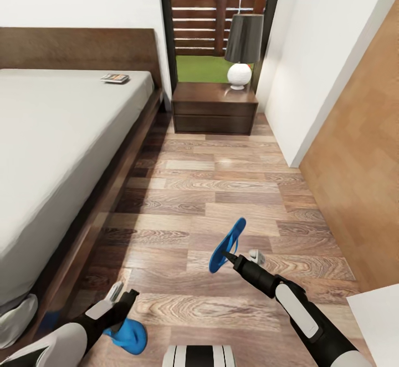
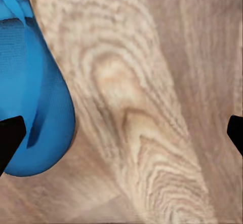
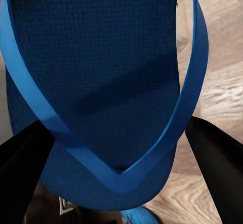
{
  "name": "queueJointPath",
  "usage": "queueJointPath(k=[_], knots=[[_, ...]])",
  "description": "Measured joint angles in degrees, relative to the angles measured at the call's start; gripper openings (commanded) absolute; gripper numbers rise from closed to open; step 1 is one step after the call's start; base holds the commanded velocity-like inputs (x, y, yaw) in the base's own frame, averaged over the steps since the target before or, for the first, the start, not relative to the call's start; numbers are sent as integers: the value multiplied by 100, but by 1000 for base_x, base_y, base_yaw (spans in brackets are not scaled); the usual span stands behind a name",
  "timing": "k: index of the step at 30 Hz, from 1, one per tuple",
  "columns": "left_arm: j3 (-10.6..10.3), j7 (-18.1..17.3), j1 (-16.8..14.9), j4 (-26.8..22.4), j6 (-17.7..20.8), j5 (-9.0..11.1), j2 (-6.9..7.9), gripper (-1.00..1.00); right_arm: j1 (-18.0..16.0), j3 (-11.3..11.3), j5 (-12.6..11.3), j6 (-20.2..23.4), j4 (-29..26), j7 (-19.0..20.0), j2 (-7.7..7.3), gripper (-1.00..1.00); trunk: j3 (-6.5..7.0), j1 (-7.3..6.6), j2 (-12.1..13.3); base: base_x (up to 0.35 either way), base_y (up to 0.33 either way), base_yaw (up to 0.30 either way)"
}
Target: In the bedroom, move the book from the bed onto either nightstand, and place the two sandals side by side next to the bed.
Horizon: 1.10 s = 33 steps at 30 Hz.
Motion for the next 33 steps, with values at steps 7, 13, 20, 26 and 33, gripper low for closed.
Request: queueJointPath(k=[7, 13, 20, 26, 33], knots=[[-533, -1506, 3, -9, 486, -16, 163, 100, 1, -12, 0, 7, 31, -45, 0, -100, 155, -18, 9, 0, 0, 0], [-902, -2452, 3, -8, 685, -28, 209, 100, -4, -20, -4, 10, 129, -119, 4, -100, 288, -33, 18, 0, 0, 0], [-1452, -3817, 3, -9, 830, -50, 213, 100, -5, -38, -15, 13, 308, -146, 8, -100, 443, -52, 27, 0, 0, 0], [-1947, -4448, 3, 4, 855, -132, 256, 100, -6, -49, -21, 20, 354, -367, 12, -100, 576, -67, 35, 0, 0, 0], [-2133, -5099, 3, 16, 865, -138, 388, 100, -7, -51, -41, 39, 402, -779, 56, -100, 732, -85, 44, 0, 0, 0]])
